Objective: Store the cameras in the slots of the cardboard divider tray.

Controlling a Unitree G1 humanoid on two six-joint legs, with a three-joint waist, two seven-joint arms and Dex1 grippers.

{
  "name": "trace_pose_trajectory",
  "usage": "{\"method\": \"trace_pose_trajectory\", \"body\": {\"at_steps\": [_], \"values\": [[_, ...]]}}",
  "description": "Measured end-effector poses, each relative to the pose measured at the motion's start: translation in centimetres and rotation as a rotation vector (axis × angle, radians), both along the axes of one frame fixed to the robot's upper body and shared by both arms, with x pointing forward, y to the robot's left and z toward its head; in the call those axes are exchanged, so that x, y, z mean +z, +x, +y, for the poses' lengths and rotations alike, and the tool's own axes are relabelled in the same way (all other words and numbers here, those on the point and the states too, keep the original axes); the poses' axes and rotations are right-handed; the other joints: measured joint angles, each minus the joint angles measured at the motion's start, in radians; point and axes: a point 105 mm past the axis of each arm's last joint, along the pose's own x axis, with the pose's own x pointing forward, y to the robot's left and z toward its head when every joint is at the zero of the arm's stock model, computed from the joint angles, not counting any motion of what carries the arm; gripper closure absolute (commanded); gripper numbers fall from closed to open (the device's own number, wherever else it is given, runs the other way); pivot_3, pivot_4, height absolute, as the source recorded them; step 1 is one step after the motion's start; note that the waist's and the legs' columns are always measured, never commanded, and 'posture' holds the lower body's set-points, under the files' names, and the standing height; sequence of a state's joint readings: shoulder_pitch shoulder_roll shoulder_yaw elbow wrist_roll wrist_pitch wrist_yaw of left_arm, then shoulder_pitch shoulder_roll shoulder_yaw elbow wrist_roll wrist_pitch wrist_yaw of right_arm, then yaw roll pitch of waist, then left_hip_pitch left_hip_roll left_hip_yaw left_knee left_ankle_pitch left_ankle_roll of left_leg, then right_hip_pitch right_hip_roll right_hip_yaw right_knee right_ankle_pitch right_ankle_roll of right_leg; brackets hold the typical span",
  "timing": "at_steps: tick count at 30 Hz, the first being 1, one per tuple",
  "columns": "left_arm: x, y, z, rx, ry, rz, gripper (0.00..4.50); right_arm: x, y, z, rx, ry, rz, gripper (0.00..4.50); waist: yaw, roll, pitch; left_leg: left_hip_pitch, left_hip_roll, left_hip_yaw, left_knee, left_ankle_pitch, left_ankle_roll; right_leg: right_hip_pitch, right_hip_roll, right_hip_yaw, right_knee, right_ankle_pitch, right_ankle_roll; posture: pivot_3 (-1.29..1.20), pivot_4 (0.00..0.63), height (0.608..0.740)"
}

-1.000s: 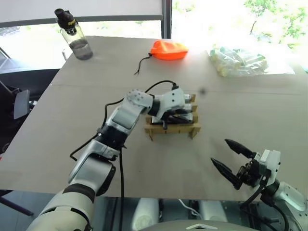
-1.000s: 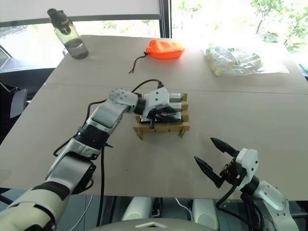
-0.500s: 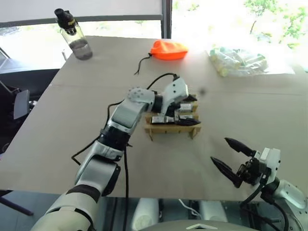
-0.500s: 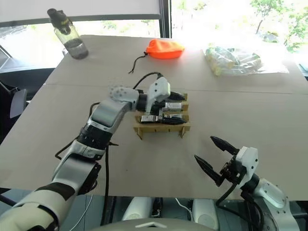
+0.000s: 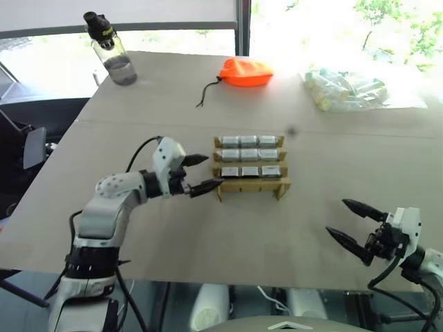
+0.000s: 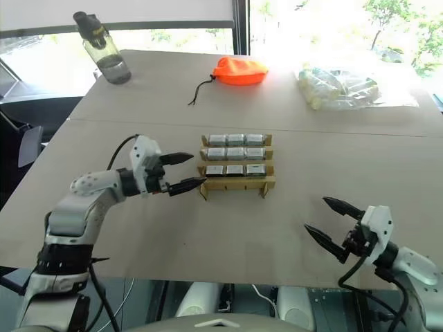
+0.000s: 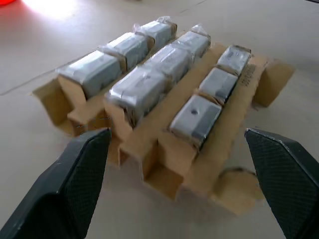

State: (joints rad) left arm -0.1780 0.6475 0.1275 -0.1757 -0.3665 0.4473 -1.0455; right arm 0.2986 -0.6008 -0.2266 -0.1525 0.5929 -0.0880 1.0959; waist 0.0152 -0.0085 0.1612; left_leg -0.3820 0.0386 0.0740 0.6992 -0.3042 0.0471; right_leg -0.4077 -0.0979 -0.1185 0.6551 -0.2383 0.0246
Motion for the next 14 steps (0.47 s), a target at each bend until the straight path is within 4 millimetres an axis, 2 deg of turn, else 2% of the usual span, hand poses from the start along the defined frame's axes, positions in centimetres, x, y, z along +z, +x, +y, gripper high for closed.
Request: {"method": "trace_pose_trajectory", "body": {"at_steps": [3, 5, 6, 9, 14], "values": [[-2.7, -3.0, 1.2, 0.046, 0.020, 0.037, 0.06, -0.5, 0.7, -2.0, 0.017, -0.043, 0.018, 0.16, -0.006, 0.001, 0.000, 0.002, 0.000, 0.003, -0.001, 0.000, 0.000, 0.000, 0.000, 0.002, 0.000, 0.000, 0.000, 0.00, 0.150, 0.726], [-4.6, -4.9, 1.2, 0.062, -0.004, 0.082, 0.06, -0.5, 1.3, -3.0, 0.028, -0.061, 0.016, 0.16, -0.001, 0.001, 0.000, 0.002, 0.000, 0.002, -0.001, 0.000, 0.001, 0.000, 0.000, 0.002, 0.001, 0.000, 0.000, 0.00, 0.150, 0.726], [-4.9, -5.3, 1.2, 0.065, -0.010, 0.078, 0.06, -0.5, 1.6, -3.1, 0.038, -0.063, 0.011, 0.16, 0.003, 0.000, 0.000, 0.002, 0.001, 0.000, -0.001, 0.000, 0.001, 0.001, 0.000, 0.000, 0.001, 0.000, -0.001, 0.00, 0.150, 0.726], [-4.6, -5.3, 1.1, 0.071, -0.015, 0.012, 0.06, -0.3, 2.1, -3.2, 0.063, -0.069, -0.005, 0.16, 0.021, 0.003, -0.002, 0.002, 0.001, -0.002, -0.001, -0.002, 0.003, 0.002, 0.000, -0.002, 0.001, 0.000, -0.001, 0.00, 0.150, 0.726], [-4.3, -4.9, 1.2, 0.098, -0.020, -0.047, 0.06, -0.3, 2.1, -3.2, 0.076, -0.075, -0.005, 0.16, 0.021, 0.004, -0.003, 0.002, 0.000, 0.001, -0.001, -0.002, 0.003, 0.002, 0.000, -0.002, -0.001, 0.000, 0.000, 0.00, 0.150, 0.726]]}}
